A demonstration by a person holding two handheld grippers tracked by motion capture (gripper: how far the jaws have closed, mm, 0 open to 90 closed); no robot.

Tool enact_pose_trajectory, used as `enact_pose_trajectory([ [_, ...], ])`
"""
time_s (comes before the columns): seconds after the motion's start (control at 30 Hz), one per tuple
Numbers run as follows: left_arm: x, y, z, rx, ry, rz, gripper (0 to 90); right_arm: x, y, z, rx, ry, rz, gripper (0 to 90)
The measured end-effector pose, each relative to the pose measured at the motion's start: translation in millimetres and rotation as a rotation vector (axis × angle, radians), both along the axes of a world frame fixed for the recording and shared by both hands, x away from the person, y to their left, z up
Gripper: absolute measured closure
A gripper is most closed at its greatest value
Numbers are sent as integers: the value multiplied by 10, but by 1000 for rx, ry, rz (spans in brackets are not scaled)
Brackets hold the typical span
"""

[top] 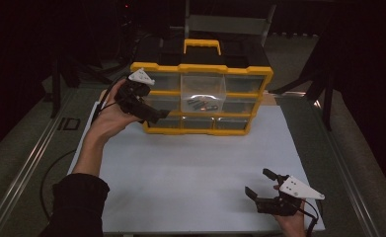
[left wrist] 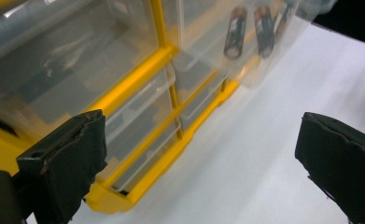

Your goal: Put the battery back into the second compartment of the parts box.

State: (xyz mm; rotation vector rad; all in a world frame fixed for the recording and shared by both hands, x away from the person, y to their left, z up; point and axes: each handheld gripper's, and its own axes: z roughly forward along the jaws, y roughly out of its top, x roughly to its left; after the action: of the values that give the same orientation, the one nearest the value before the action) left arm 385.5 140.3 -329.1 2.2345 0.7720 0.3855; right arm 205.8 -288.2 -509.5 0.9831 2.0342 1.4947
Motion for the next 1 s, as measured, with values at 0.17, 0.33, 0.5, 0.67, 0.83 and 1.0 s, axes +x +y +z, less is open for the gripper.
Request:
enact_pose_trajectory([
  [0.17,-140,85,-180,18,-28,5,36,-1,5,-1,-2,0,0,87],
  [0.33,-241,159,-303,10,-41,12,33,0,10,-3,-5,0,2,87],
  [0.5,-356,262,-463,7,-51,27,32,1,18,-6,-7,2,4,87],
  [0.67,-454,348,-638,-5,-51,51,33,7,28,-9,-8,1,6,87],
  [0.83,-621,406,-913,-30,-52,70,33,16,32,-11,-5,7,2,87],
  [1.0,-741,459,-1126,-45,-48,93,23,29,45,-15,-7,5,2,87],
])
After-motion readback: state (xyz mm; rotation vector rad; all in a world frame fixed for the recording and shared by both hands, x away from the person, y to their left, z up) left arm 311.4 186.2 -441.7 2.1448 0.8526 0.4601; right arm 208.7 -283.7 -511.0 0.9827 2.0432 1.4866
